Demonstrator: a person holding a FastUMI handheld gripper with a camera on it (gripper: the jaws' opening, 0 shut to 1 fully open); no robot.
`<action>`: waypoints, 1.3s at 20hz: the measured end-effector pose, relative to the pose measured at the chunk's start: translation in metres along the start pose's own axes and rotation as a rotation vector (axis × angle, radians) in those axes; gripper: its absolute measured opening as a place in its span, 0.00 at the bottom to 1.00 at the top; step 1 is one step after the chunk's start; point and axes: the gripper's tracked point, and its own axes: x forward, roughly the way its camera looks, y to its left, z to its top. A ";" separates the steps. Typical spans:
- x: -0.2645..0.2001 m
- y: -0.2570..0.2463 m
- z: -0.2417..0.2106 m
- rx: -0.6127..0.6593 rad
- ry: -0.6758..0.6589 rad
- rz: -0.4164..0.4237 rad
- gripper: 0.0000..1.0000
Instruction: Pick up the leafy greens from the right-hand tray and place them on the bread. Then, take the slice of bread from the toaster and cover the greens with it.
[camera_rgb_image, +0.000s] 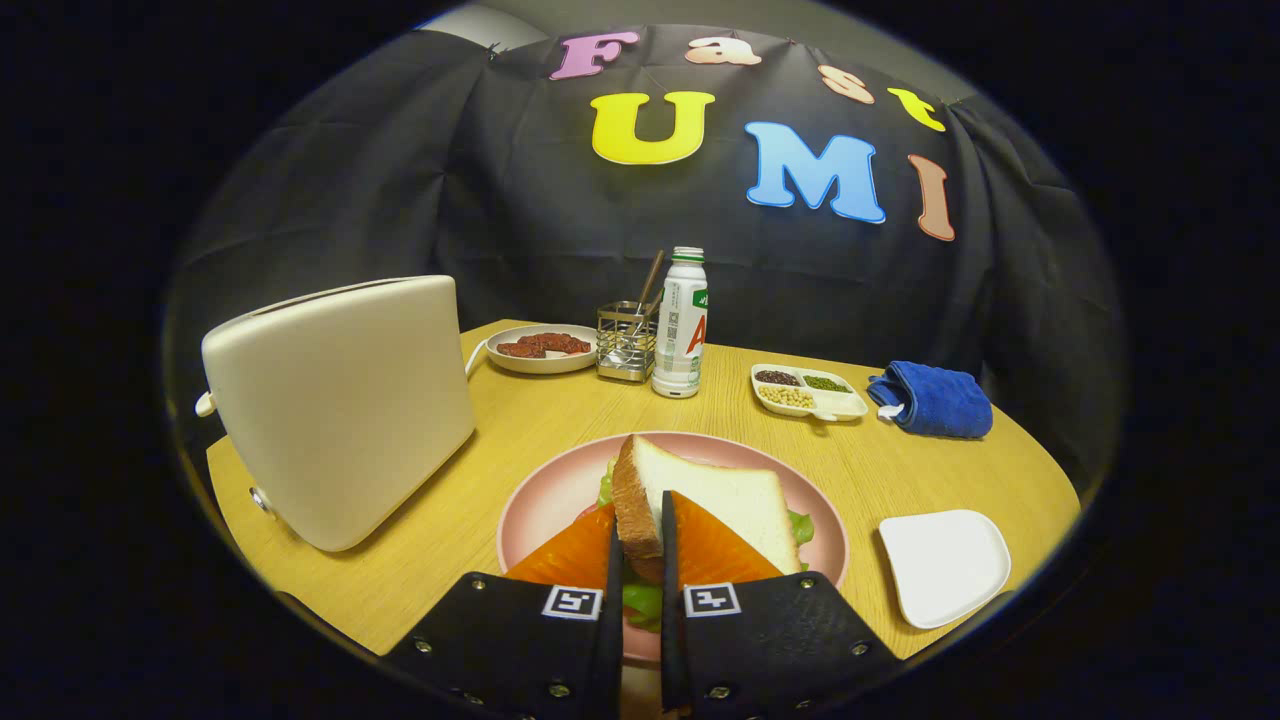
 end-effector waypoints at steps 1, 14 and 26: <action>0.005 0.013 -0.006 0.028 0.016 0.068 0.31; 0.003 0.016 -0.004 0.067 0.012 0.086 0.52; -0.018 -0.040 0.058 0.119 -0.115 0.065 0.52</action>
